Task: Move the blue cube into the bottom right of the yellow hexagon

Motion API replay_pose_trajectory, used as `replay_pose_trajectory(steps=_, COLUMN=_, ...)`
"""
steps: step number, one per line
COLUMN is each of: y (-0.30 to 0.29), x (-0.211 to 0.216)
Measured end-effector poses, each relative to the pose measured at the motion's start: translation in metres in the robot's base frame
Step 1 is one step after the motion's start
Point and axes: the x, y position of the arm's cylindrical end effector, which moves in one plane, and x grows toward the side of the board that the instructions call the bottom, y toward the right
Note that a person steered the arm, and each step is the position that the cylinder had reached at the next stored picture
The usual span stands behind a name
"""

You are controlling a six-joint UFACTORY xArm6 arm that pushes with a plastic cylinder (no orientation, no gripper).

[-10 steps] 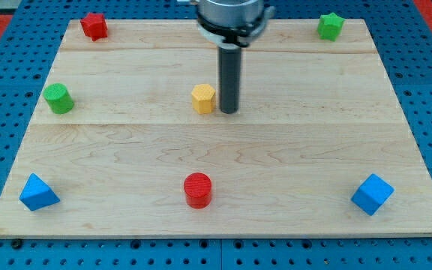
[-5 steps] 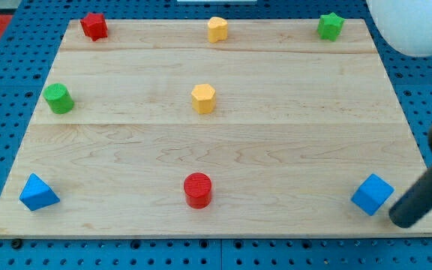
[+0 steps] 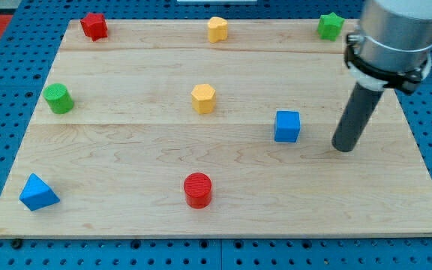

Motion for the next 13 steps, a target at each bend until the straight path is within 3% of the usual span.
replay_pose_trajectory(steps=3, y=-0.089, x=-0.046)
replay_pose_trajectory(steps=5, y=-0.101, x=-0.015)
replay_pose_trajectory(steps=7, y=-0.124, x=-0.038)
replay_pose_trajectory(steps=13, y=-0.146, x=-0.046)
